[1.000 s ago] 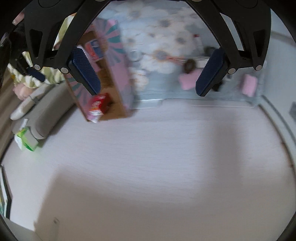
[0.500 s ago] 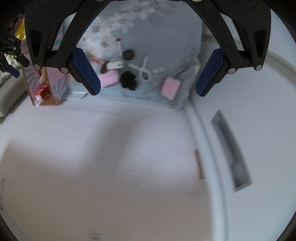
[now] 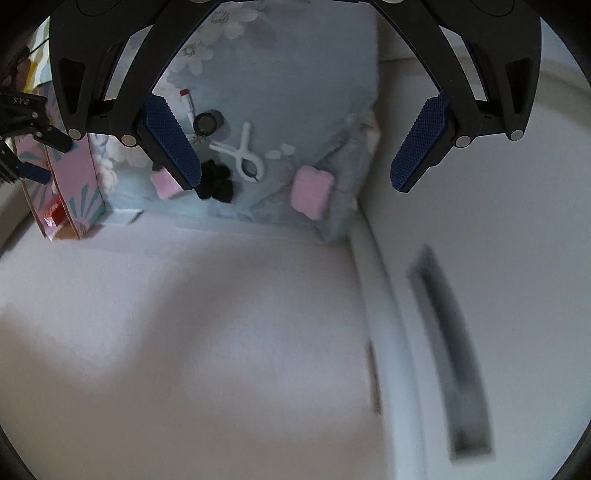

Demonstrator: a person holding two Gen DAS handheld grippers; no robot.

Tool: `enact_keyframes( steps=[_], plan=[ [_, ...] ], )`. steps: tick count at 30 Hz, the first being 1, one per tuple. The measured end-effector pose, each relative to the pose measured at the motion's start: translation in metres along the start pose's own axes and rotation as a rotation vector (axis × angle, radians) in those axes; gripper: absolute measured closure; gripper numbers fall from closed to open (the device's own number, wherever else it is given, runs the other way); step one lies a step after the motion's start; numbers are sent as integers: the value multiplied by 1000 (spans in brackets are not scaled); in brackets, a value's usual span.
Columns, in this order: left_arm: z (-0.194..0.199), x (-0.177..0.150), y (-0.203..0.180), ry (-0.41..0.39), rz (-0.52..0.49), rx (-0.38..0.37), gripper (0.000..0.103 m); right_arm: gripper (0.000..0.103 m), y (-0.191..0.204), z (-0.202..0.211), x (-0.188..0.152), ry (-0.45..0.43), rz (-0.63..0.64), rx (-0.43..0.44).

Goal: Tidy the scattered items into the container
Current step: 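Return both grippers to the remaining items on the blanket, then grasp the pink fuzzy hair tie with the left gripper while the right grasps the pink clothespin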

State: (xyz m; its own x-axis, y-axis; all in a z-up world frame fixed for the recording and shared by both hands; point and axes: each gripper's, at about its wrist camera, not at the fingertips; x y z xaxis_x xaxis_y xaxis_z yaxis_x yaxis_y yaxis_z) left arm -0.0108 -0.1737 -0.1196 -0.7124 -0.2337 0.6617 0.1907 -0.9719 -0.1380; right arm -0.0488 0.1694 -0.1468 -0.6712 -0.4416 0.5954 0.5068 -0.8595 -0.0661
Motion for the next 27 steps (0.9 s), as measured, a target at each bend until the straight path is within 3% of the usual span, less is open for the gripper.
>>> enact_keyframes(
  steps=[8,12,16,21,27],
  plan=[
    [-84,-8,0,55,-54,-34,1,29,5,-62,-7,115,3,-23],
    [-126,-5,-3,85,-96,-19,9,29,2,-86,-15,158,-19,-21],
    [-162,-6,-7,124,-145,33,11,29,0,-104,-22,185,-18,-32],
    [-185,-13,-7,137,-173,89,14,29,-1,-120,-27,185,-12,-26],
    [-202,-23,-10,164,-197,104,21,29,4,-136,-28,189,44,-35]
  ],
)
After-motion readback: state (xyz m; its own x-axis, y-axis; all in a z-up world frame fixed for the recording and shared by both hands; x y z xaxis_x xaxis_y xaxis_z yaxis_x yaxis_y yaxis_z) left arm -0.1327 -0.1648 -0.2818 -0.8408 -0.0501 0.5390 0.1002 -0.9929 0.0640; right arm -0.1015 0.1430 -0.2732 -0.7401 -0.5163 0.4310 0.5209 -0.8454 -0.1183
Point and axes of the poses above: each gripper's, at about its wrist camera, not at the fingertips, and z roughly against the way its jaws point, y to its left, x to its top, and after that the axes turned 10 degrees about z, right-handed
